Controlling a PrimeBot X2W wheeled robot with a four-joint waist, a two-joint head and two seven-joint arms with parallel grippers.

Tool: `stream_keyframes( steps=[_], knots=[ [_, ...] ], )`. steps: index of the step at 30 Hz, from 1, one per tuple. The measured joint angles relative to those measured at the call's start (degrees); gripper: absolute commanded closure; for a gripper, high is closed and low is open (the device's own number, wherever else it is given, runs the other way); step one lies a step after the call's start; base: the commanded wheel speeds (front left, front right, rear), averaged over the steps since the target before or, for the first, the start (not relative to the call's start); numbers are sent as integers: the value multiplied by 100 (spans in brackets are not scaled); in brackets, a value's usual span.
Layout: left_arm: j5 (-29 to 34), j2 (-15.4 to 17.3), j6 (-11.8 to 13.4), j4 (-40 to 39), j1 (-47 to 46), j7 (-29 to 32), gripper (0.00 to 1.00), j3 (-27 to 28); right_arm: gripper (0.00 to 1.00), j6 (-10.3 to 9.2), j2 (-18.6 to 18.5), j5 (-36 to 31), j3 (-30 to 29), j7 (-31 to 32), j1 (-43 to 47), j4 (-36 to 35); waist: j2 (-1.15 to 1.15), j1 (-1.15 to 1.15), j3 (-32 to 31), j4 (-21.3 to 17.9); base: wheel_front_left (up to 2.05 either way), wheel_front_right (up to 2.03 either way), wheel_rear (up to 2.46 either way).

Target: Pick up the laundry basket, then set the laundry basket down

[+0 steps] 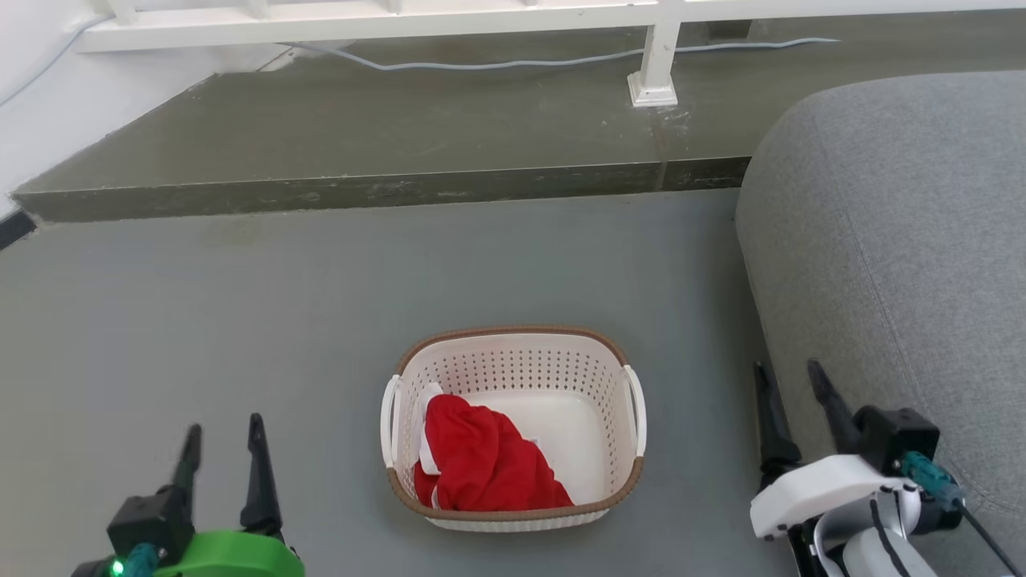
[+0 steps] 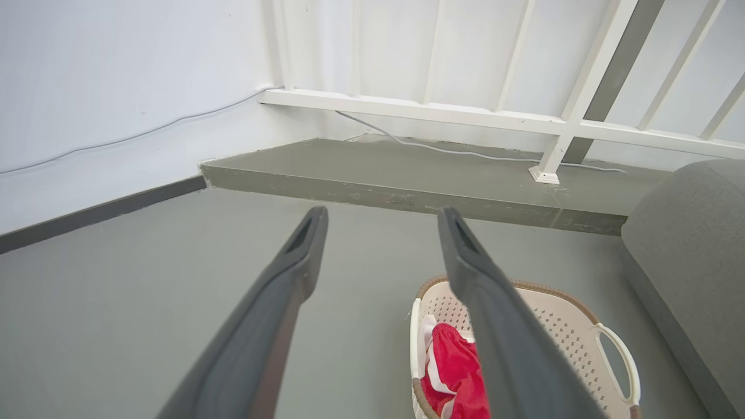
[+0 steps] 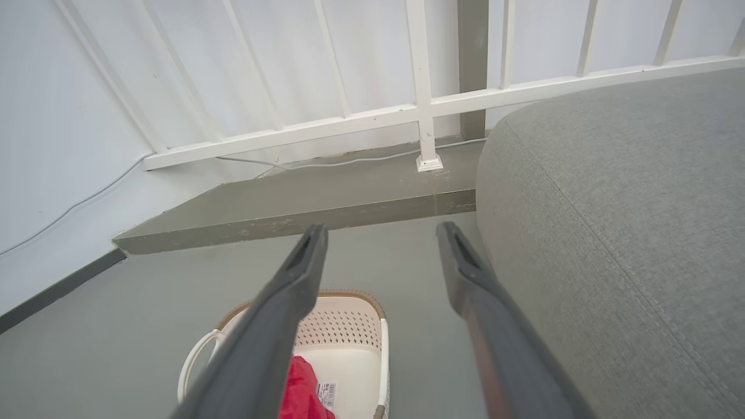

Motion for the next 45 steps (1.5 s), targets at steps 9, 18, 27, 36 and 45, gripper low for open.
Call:
stream_keyframes(
  steps=[9,18,27,36,45],
  knots=[
    [-160,-127,-10,353,1,35,100,-41,100,32,57,113,13,11,191,274,0,0,-4,3,0,0,0],
    [-792,-129,-134,361,-1,187,100,23,100,163,82,813,-55,75,198,176,0,0,-50,20,0,0,0],
    [-1555,-133,-212,377,-9,379,100,83,100,259,99,1577,-257,248,196,142,0,0,-84,38,0,0,0],
    [-2158,-138,-313,405,-20,573,100,207,100,327,96,2264,-428,425,184,130,0,0,-119,54,0,0,0],
    [-2814,-143,-412,479,-96,743,100,274,100,441,82,2959,-588,598,140,131,0,0,-154,69,0,0,0]
  ],
)
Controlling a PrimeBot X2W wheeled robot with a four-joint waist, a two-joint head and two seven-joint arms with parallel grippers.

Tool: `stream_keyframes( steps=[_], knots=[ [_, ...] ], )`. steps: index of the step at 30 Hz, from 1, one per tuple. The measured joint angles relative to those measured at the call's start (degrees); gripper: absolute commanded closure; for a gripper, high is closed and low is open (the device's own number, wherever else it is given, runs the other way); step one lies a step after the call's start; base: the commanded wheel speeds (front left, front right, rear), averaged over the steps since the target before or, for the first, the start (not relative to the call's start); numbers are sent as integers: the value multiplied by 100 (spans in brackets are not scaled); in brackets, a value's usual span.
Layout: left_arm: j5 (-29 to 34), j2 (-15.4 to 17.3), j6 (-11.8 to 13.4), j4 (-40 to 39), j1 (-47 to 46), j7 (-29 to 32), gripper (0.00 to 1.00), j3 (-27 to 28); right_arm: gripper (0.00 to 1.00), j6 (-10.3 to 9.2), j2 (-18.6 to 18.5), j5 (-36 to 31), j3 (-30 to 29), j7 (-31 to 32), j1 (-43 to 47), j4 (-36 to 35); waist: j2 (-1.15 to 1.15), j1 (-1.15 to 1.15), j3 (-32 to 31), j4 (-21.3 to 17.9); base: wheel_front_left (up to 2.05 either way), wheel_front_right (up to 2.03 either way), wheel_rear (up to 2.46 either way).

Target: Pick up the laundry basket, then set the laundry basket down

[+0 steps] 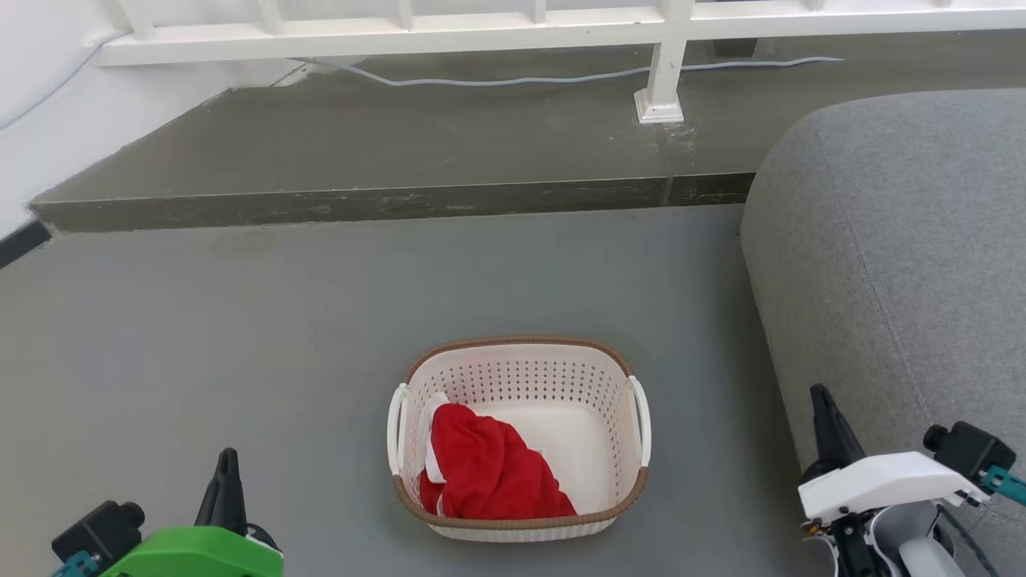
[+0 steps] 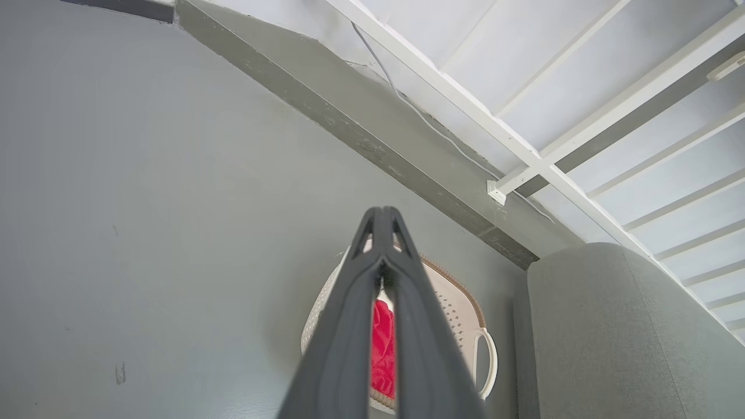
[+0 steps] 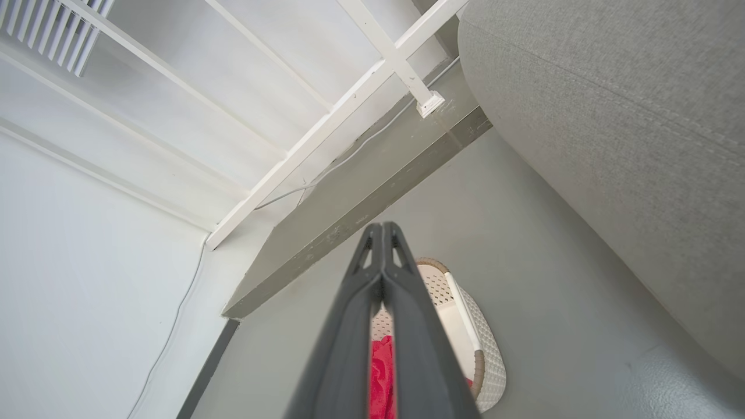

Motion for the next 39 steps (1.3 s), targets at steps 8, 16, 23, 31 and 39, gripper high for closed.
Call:
stream_keyframes(
  steps=[8,16,23,31,39],
  knots=[
    [-621,0,-98,66,-88,155,100,105,100,126,-22,626,-129,140,-77,5,0,0,-32,13,0,0,0],
    [-1161,0,-155,102,-186,332,100,169,100,227,-38,1243,-263,259,-136,29,0,0,-64,26,0,0,0],
    [-1707,0,-255,135,-249,450,100,238,100,328,-45,1760,-394,398,-202,54,0,0,-93,37,0,0,0],
    [-2256,-1,-352,223,-336,621,100,333,100,432,-53,2374,-527,514,-285,80,0,0,-125,50,0,0,0],
    [-2831,-1,-453,267,-465,754,100,391,100,561,-81,2984,-653,673,-332,113,0,0,-157,63,0,0,0]
  ],
)
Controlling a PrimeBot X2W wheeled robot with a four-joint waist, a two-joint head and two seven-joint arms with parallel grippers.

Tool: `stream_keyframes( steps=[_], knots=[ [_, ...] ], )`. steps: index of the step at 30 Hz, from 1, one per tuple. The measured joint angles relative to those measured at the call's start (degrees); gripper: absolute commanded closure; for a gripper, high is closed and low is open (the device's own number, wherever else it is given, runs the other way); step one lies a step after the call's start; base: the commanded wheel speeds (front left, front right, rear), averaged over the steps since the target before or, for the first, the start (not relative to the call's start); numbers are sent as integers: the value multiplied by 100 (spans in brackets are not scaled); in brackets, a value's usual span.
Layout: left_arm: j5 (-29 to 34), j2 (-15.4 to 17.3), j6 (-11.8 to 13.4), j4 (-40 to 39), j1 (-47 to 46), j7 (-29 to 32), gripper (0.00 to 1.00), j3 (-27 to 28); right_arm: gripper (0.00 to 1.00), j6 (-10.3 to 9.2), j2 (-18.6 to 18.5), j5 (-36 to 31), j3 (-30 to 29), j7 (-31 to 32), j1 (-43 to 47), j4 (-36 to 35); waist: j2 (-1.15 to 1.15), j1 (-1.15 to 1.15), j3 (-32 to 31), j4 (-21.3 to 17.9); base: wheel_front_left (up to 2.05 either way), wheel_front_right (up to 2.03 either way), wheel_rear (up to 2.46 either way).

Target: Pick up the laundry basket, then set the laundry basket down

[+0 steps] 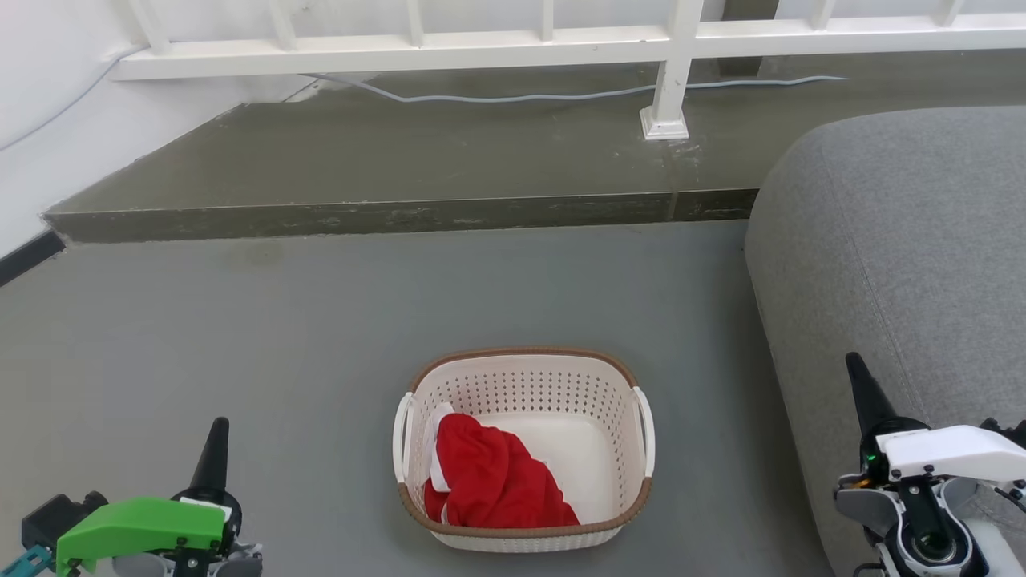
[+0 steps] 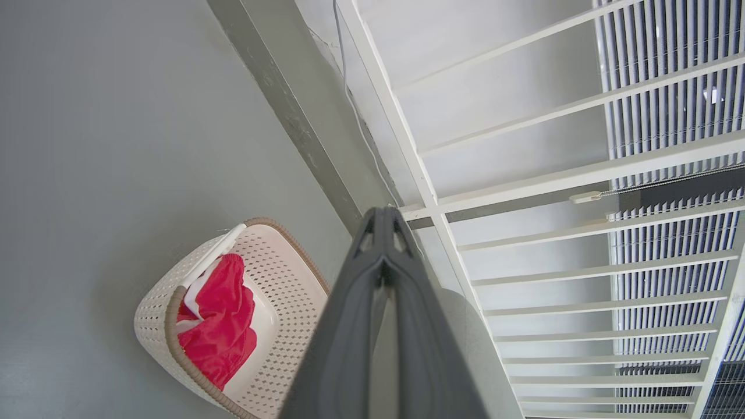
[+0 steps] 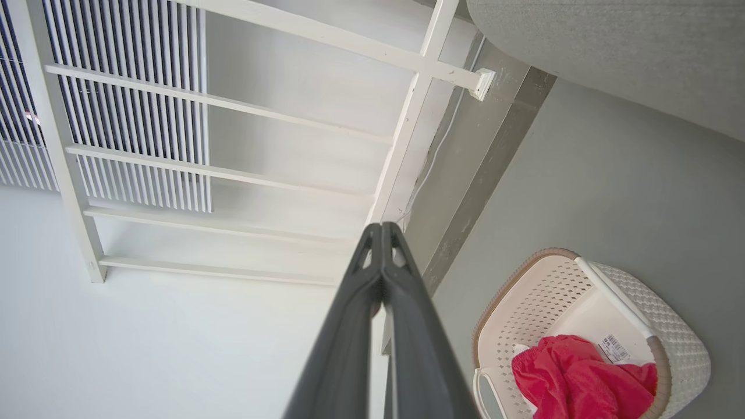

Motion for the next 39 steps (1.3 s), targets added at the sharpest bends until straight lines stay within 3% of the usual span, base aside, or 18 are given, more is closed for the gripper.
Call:
stream_keyframes(
  steps=[23,39],
  knots=[
    [-1742,-5,-281,166,-247,453,100,274,100,337,-24,1806,-415,394,-242,96,0,0,-97,39,0,0,0],
    [-1792,-8,-293,168,-305,453,100,291,100,371,-29,1870,-445,402,-316,138,0,0,-99,39,0,0,0]
  ],
)
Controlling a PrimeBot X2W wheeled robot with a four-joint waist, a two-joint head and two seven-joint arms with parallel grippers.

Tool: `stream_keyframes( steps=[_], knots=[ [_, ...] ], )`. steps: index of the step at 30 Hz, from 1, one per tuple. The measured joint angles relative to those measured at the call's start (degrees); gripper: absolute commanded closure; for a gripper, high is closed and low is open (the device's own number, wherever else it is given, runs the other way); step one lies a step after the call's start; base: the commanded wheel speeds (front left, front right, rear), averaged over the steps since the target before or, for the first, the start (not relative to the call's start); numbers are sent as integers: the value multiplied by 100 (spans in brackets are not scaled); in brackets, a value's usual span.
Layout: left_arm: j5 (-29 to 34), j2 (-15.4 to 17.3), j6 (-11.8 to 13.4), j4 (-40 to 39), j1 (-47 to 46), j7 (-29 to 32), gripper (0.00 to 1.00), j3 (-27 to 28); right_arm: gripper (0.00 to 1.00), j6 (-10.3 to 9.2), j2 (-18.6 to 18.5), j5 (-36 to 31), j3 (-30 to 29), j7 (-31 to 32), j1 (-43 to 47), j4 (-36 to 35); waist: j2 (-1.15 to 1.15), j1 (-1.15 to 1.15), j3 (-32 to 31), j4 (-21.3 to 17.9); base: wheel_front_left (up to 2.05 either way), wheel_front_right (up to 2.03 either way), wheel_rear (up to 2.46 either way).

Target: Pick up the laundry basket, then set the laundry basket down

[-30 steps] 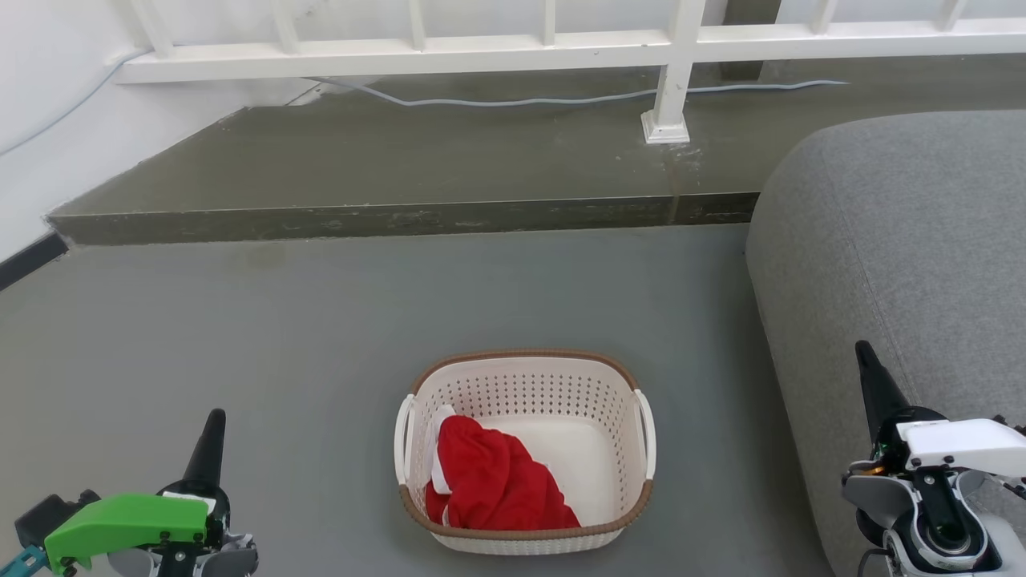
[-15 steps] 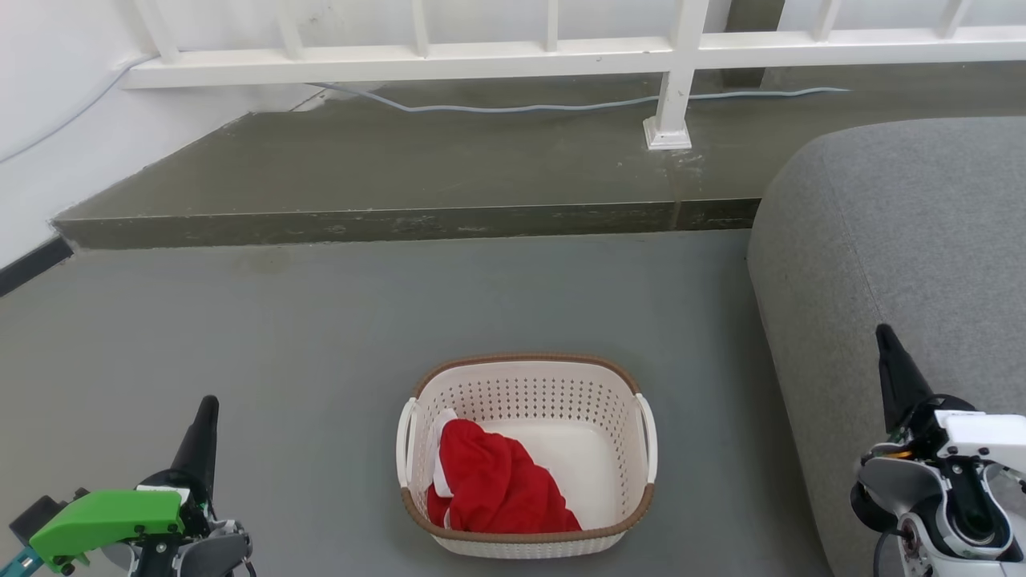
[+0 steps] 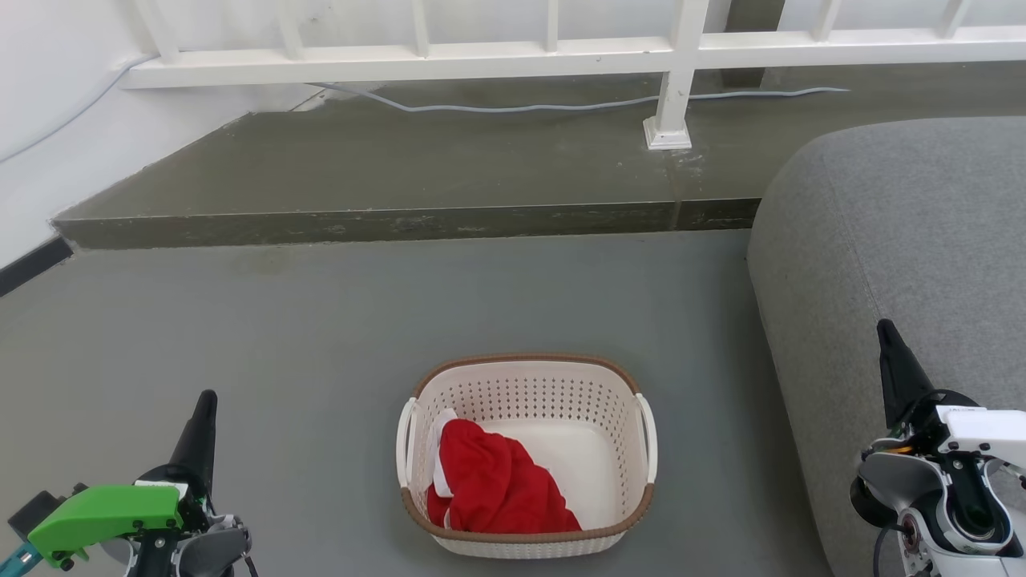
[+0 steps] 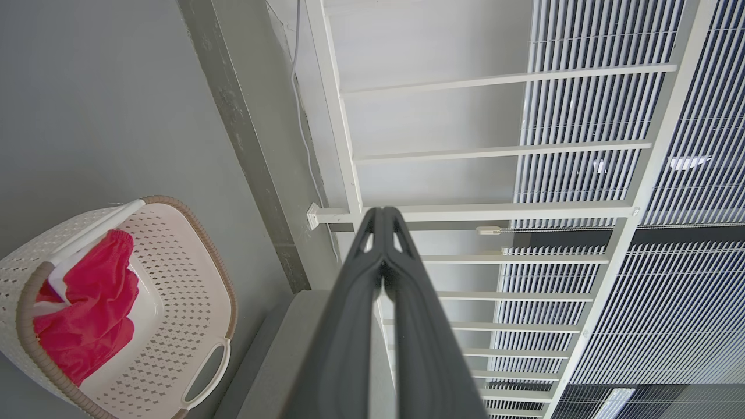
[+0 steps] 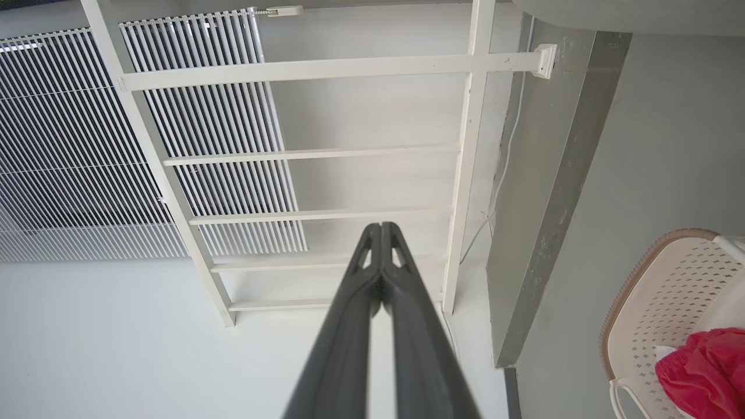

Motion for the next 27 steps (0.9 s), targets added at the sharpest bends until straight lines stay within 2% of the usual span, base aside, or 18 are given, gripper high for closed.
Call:
stream_keyframes(
  steps=[27],
  knots=[
    [0,-1,0,-1,-1,1,100,5,100,1,0,0,-16,2,-5,38,0,0,-1,-1,0,0,0]
  ],
)
